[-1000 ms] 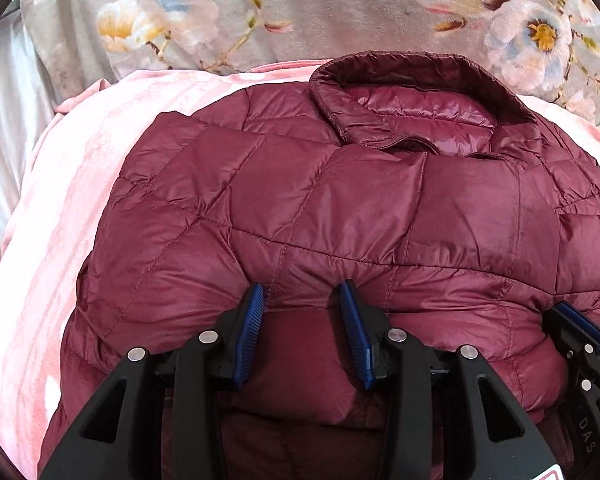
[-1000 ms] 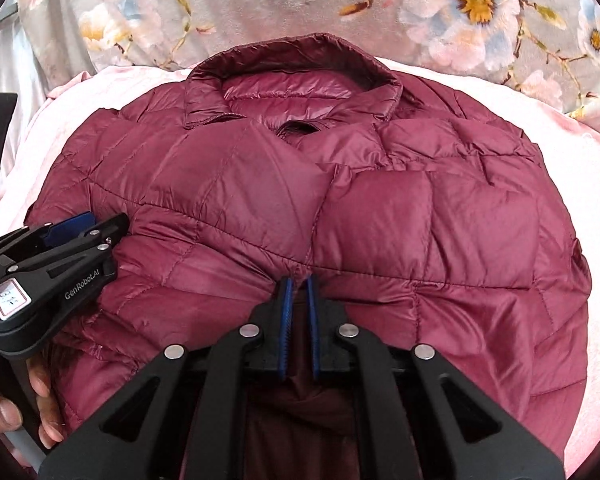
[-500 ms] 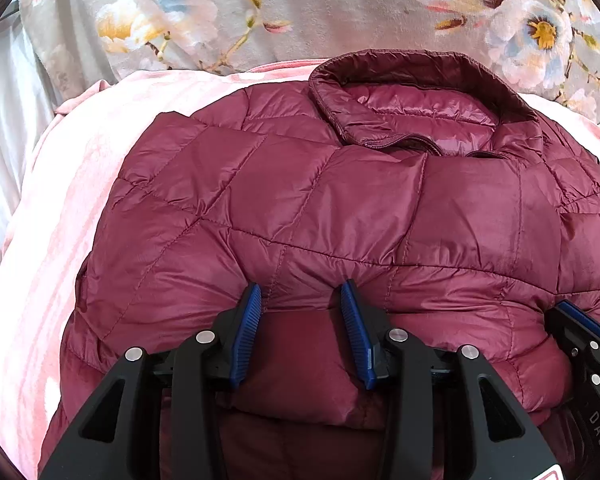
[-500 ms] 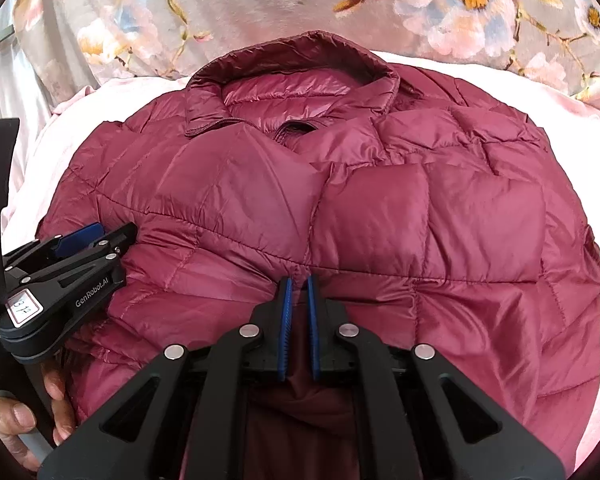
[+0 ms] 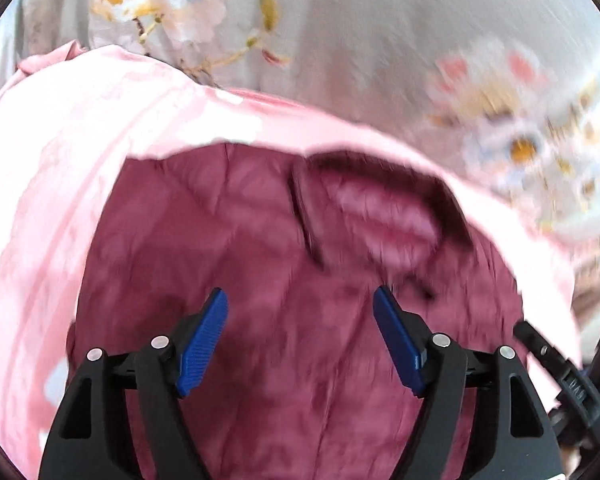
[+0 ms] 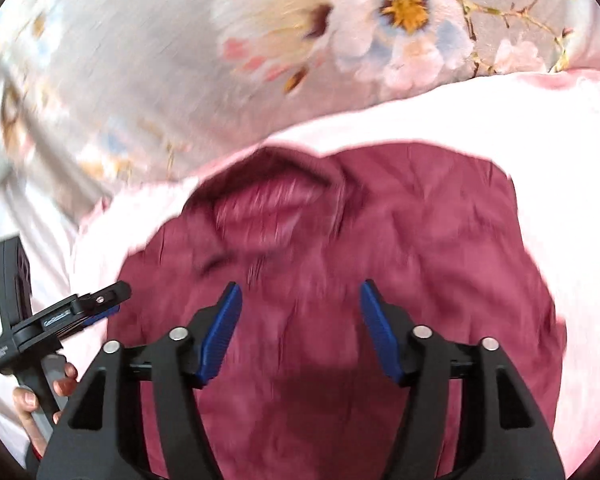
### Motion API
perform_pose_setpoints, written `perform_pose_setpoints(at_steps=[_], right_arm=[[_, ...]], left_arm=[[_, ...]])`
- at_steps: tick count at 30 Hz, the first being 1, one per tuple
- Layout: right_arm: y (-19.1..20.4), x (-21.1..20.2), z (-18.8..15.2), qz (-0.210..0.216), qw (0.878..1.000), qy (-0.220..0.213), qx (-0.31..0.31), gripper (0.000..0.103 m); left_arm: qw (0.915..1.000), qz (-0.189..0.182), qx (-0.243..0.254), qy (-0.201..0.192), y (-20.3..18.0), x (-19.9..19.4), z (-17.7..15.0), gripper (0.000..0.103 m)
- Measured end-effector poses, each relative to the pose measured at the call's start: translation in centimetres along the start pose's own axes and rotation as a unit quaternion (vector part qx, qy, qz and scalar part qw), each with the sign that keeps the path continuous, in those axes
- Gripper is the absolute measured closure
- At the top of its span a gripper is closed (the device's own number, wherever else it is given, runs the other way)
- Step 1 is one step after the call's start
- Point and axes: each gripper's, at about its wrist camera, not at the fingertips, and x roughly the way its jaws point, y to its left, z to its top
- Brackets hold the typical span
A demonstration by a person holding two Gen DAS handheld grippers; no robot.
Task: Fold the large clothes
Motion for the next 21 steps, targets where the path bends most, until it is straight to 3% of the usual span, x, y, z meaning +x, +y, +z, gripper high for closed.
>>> perform_pose_setpoints(at_steps=[2, 4, 6, 9, 11, 12, 14, 15, 16, 19, 21], right_arm=[[-0.9, 1.7, 1.3, 0.002, 1.000, -0.004, 0.022, 0.028], [-1.9, 3.7, 1.9, 0.007, 0.999, 0.003, 0.051, 0.028], [-2.7, 6.0, 1.9, 0.003, 0.997, 0.025, 0.069, 0.028], [-2.2, 7.9, 1.4, -0.007, 0.998, 0.044, 0.049, 0.026], [-1.1, 8.4, 1.3, 0.012, 0.998, 0.059, 0.027, 0.029], [-0.2, 9.0, 1.3, 0.038, 0.996, 0.080, 0.014, 0.041], [1.0, 9.7, 1.3, 0.043, 0.994, 0.101, -0.003, 0.051], [1.7, 10.0, 1.4, 0.057, 0.992, 0.112, -0.012, 0.084], [1.9, 9.9, 1.6, 0.066, 0.991, 0.112, -0.007, 0.093], [1.5, 6.8, 2.4, 0.097, 0.994, 0.051, 0.018, 0.095], [1.2, 5.8, 2.0, 0.058, 0.998, 0.033, -0.003, 0.096]], left_arm=[[0.9991, -0.020, -0.031, 0.022, 0.4, 1.9, 1.5, 0.030], [0.9954, -0.048, -0.062, 0.056, 0.9, 4.3, 2.2, 0.030], [0.9928, -0.049, -0.079, 0.075, 0.9, 6.4, 2.1, 0.030], [0.9944, -0.035, -0.059, 0.080, -0.1, 8.6, 1.8, 0.033], [0.9955, -0.040, -0.038, 0.077, -0.9, 9.1, 1.6, 0.038], [0.9953, -0.048, -0.032, 0.078, -1.2, 9.2, 1.6, 0.050], [0.9941, -0.063, -0.020, 0.085, -1.9, 9.7, 1.4, 0.064], [0.9939, -0.064, -0.016, 0.089, -2.0, 9.8, 1.3, 0.080], [0.9944, -0.054, -0.009, 0.090, -2.3, 10.0, 1.2, 0.086], [0.9973, -0.034, 0.013, 0.064, -2.7, 9.0, 1.4, 0.092], [0.9984, -0.025, 0.032, 0.041, -2.7, 8.0, 1.3, 0.093]])
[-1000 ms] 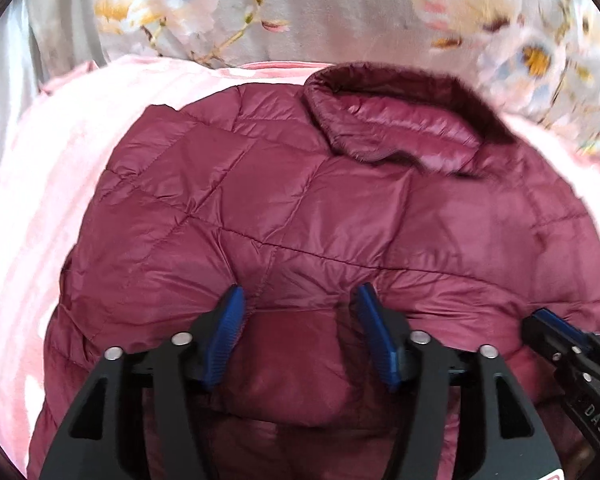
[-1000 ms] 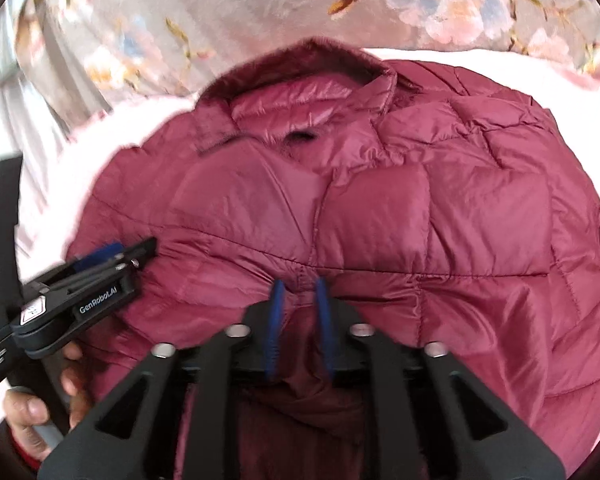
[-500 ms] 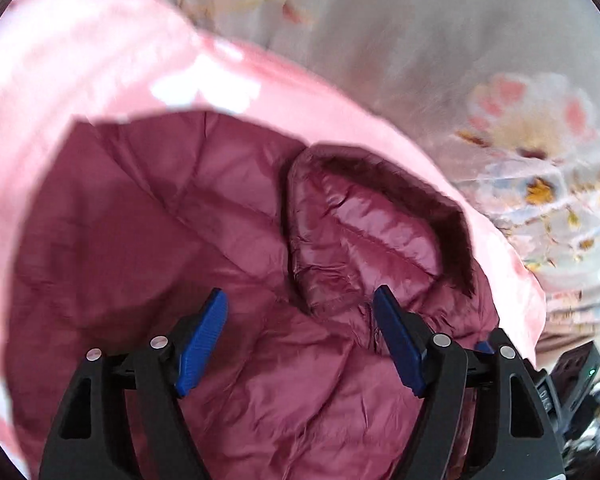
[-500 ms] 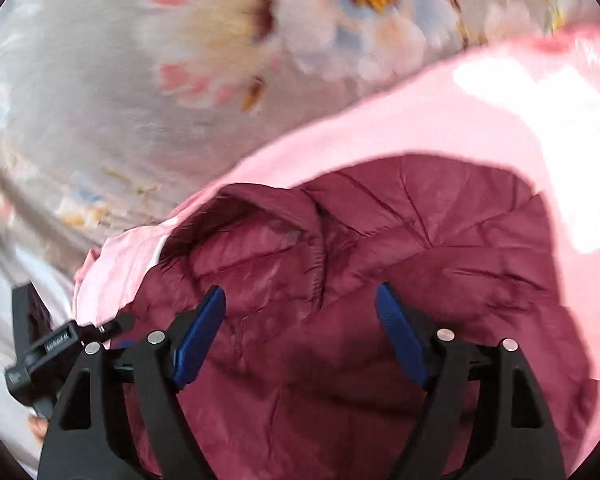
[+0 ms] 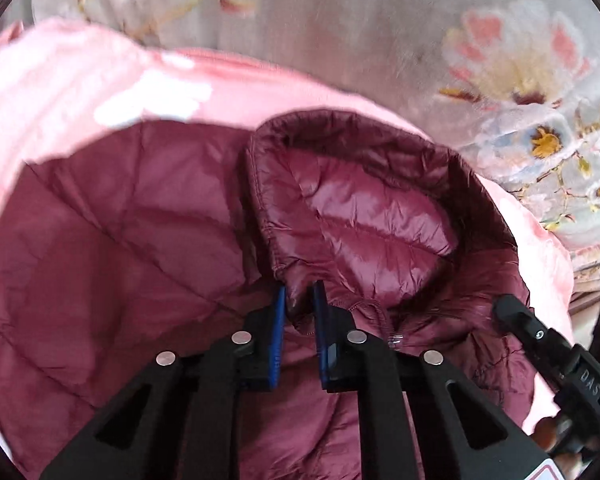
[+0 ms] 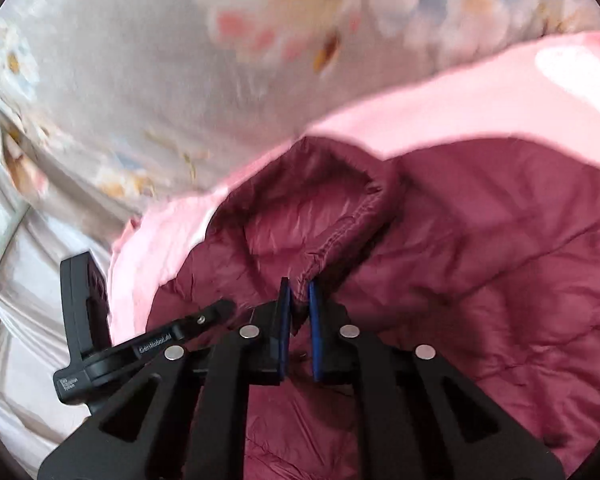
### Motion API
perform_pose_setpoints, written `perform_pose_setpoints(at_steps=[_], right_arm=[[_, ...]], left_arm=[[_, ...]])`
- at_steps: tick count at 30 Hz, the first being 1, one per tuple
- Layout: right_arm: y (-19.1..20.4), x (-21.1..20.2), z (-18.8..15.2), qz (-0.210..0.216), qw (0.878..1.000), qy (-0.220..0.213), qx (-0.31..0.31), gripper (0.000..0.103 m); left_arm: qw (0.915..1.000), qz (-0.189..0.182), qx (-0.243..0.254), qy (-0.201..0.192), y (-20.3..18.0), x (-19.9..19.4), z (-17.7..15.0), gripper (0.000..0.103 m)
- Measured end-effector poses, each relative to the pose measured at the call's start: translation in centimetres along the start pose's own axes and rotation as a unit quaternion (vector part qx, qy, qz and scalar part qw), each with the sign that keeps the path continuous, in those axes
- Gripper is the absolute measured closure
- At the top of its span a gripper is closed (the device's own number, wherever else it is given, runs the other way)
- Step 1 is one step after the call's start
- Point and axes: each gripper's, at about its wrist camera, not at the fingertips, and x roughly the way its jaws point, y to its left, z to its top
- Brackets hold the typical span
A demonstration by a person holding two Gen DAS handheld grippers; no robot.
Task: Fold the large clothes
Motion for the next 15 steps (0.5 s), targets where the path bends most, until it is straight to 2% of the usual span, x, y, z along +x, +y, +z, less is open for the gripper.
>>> perform_pose_setpoints(at_steps=[2, 4, 6, 7, 11, 15], right_arm=[[-0.3, 0.3, -1.0, -0.037, 0.999, 0.007, -0.026, 0.096], [-1.3, 1.8, -2.0, -0.073, 0.996, 0.032, -0.040, 0.096], [-2.6, 3.0, -2.9, -0.078, 0.995, 0.049, -0.029, 0.097], [-3.1, 3.0, -3.1, -0.074, 0.996, 0.046, -0.026, 0.097], [-2.0, 3.3, -3.6, -0.108, 0.991, 0.034, -0.069, 0.097], [-1.7, 3.5, -3.8, -0.117, 0.990, 0.030, -0.079, 0.097]], left_arm=[[0.9997, 0.012, 0.018, -0.007, 0.0, 0.1, -0.4, 0.093], [0.9988, 0.033, 0.035, 0.002, 0.2, 1.3, -1.3, 0.092], [0.9984, 0.039, 0.041, 0.003, 0.6, 2.5, -2.3, 0.091], [0.9978, 0.042, 0.049, -0.011, 0.4, 2.6, -2.7, 0.091], [0.9948, 0.062, 0.073, -0.033, 0.1, 2.4, -3.6, 0.089], [0.9932, 0.074, 0.080, -0.041, -0.2, 2.4, -3.7, 0.085]])
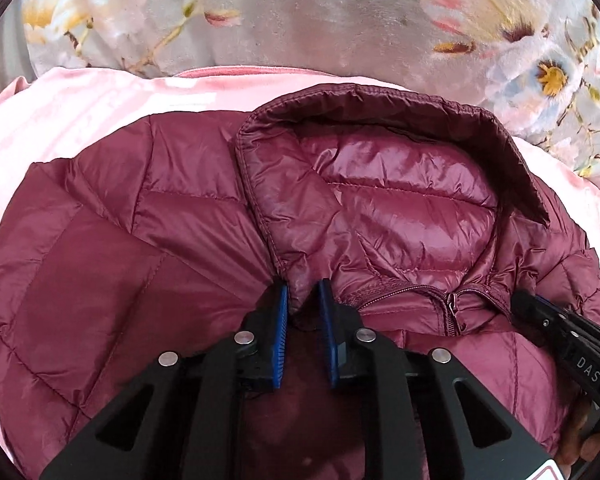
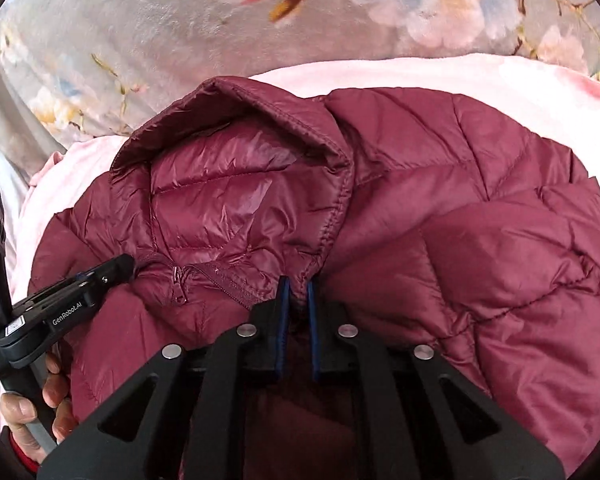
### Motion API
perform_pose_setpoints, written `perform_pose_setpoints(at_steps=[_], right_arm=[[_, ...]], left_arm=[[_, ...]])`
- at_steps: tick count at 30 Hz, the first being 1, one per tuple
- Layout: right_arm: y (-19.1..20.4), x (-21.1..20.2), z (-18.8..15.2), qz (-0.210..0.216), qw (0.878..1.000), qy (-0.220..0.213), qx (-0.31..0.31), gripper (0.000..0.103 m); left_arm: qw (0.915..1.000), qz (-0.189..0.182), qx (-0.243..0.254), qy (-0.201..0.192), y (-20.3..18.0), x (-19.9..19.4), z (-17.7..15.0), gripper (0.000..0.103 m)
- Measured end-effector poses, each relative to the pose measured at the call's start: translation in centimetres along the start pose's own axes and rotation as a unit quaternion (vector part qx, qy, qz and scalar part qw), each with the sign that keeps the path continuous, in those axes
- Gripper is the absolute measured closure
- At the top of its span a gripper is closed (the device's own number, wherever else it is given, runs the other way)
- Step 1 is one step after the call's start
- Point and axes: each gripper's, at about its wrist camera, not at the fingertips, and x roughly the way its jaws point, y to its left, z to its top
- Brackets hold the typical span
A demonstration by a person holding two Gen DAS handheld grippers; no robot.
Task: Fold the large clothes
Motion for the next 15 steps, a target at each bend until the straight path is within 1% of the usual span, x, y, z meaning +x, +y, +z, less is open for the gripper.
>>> perform_pose_setpoints(at_steps=[5, 8, 9, 11, 12, 13, 14, 15], right_arm=[[0.4, 0.0, 0.1, -0.004, 1.000, -0.001, -0.007, 0.097], [-0.1, -0.5, -0.2, 0.008, 1.000, -0.010, 0.004, 0.096], [-0.5, -0.8, -0.2, 0.013, 1.000, -0.016, 0.012, 0.095], [-1.5, -1.7, -0.2, 0.011, 0.998, -0.041, 0.040, 0.093], [-1.9, -2.2, -0.2, 0.002, 0.997, -0.055, 0.051, 0.093], [-2.4, -3.3, -0.3, -0.027, 0.994, -0.078, 0.065, 0.092], [-2.9, -4.2, -0.3, -0.044, 0.992, -0.095, 0.075, 0.092], [-3.6, -5.4, -0.3, -0.060, 0.987, -0.115, 0.091, 0.091]], left_arm=[[1.0000, 0.005, 0.004, -0.002, -0.1, 0.1, 0.0, 0.084], [1.0000, 0.005, 0.003, -0.004, -0.2, 0.1, -0.1, 0.083], [1.0000, 0.004, 0.002, -0.005, -0.2, 0.1, 0.0, 0.083], [1.0000, 0.001, -0.002, -0.008, -0.1, 0.0, 0.0, 0.082], [0.9999, -0.002, -0.009, -0.013, 0.2, -0.2, -0.1, 0.080], [0.9996, -0.005, -0.019, -0.019, 0.6, -0.5, -0.3, 0.080], [0.9992, -0.005, -0.031, -0.026, 1.1, -0.9, -0.3, 0.079], [0.9985, -0.004, -0.042, -0.036, 1.6, -1.5, -0.5, 0.075]])
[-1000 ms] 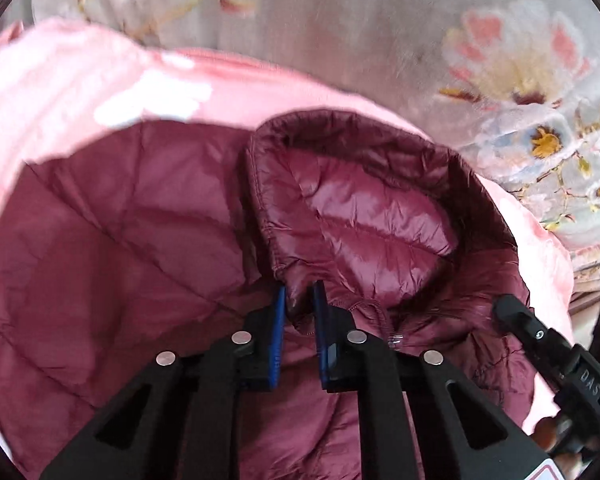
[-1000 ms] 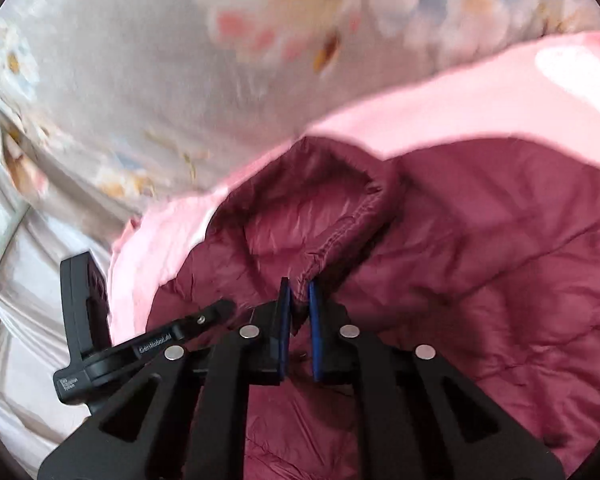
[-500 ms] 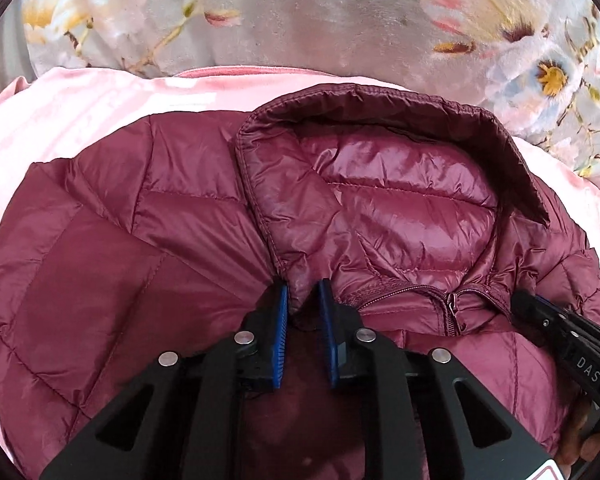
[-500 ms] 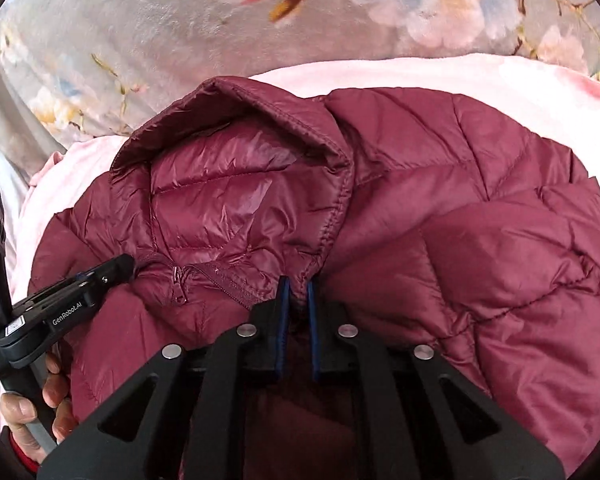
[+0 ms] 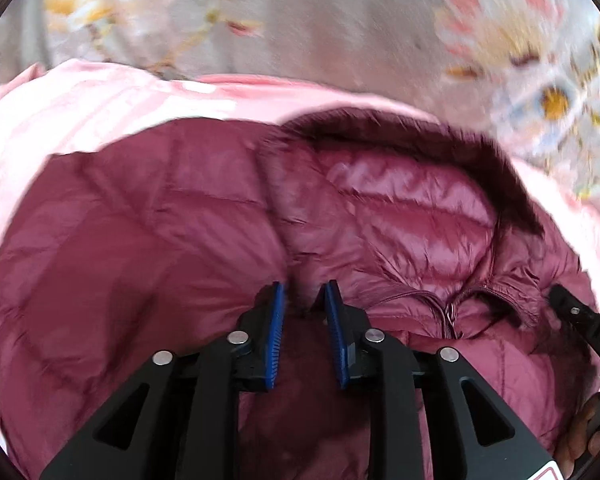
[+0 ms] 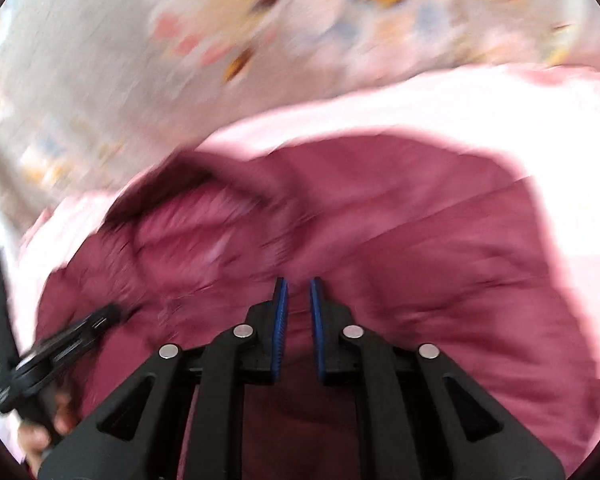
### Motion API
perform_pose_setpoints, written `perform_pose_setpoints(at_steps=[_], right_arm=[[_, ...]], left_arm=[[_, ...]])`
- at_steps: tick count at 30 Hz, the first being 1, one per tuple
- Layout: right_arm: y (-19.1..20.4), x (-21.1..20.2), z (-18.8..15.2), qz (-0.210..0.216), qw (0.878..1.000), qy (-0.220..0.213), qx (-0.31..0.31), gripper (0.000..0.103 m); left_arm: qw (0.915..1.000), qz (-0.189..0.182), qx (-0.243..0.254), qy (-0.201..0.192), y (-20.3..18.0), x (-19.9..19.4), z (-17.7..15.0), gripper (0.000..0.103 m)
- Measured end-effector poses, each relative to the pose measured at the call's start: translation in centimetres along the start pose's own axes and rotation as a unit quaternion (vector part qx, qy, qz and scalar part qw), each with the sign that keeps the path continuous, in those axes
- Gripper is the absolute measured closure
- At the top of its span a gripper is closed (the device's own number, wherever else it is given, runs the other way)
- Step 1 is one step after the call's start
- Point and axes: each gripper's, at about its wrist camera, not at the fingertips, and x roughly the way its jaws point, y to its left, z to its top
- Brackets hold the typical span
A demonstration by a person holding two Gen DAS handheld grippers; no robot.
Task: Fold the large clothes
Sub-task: 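Lower the folded hem onto the collar and open both grippers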
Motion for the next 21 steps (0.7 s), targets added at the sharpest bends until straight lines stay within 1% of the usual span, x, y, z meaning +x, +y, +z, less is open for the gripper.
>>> perform_pose_setpoints(at_steps=[1, 2, 4, 5, 6, 7, 9, 11, 12, 14, 16, 17, 18, 19, 21], right_arm=[[-0.5, -0.6, 0.3, -0.004, 1.000, -0.008, 0.009, 0.088], [-0.9, -1.4, 0.8, 0.001, 1.000, -0.014, 0.021, 0.088], [-0.9, -2.3, 1.6, 0.020, 0.999, -0.013, 0.026, 0.088], [-0.5, -2.5, 2.2, 0.027, 0.999, -0.010, 0.019, 0.088], [0.1, -2.4, 3.0, 0.034, 0.999, -0.008, 0.011, 0.088], [0.9, -2.3, 3.8, 0.040, 0.999, -0.007, 0.002, 0.088], [2.6, -1.5, 5.7, 0.050, 0.999, -0.006, -0.012, 0.088], [4.5, -0.2, 7.1, 0.047, 0.998, -0.005, -0.029, 0.088], [5.4, 0.5, 7.7, 0.047, 0.998, -0.002, -0.036, 0.088], [6.6, 2.3, 8.8, 0.052, 0.998, 0.002, -0.038, 0.088], [7.8, 4.5, 9.0, 0.039, 0.998, 0.016, -0.056, 0.088], [8.2, 5.6, 8.9, 0.031, 0.997, 0.023, -0.065, 0.088], [8.6, 6.9, 8.6, 0.024, 0.996, 0.039, -0.076, 0.088], [8.8, 7.9, 8.0, 0.021, 0.995, 0.054, -0.084, 0.088], [8.8, 9.0, 6.6, 0.013, 0.991, 0.080, -0.102, 0.088]], left_arm=[[1.0000, 0.008, -0.004, -0.003, 0.3, -0.6, 0.0, 0.073], [0.9998, 0.021, 0.000, -0.004, 0.4, -1.0, 0.1, 0.071], [0.9976, 0.063, 0.024, -0.015, 0.4, -2.5, 0.9, 0.071], [0.9969, 0.070, 0.029, -0.020, 0.3, -3.1, 1.4, 0.071], [0.9965, 0.072, 0.032, -0.026, 0.3, -3.7, 2.1, 0.071], [0.9964, 0.070, 0.034, -0.034, 0.3, -4.5, 3.3, 0.071], [0.9954, 0.076, 0.028, -0.052, 0.1, -5.5, 5.7, 0.071], [0.9941, 0.080, 0.016, -0.072, -0.6, -5.9, 8.7, 0.071], [0.9942, 0.077, 0.011, -0.074, -0.8, -5.8, 9.6, 0.071], [0.9966, 0.059, 0.000, -0.058, -1.3, -4.3, 12.1, 0.071], [0.9978, 0.058, -0.006, -0.033, -2.0, -1.6, 13.4, 0.071], [0.9982, 0.055, -0.008, -0.021, -2.1, -0.5, 13.6, 0.071], [0.9985, 0.054, -0.011, -0.007, -2.3, 0.9, 13.6, 0.071], [0.9985, 0.050, -0.010, 0.020, -2.4, 2.8, 13.3, 0.071], [0.9969, 0.046, -0.022, 0.059, -2.2, 5.3, 12.2, 0.073]])
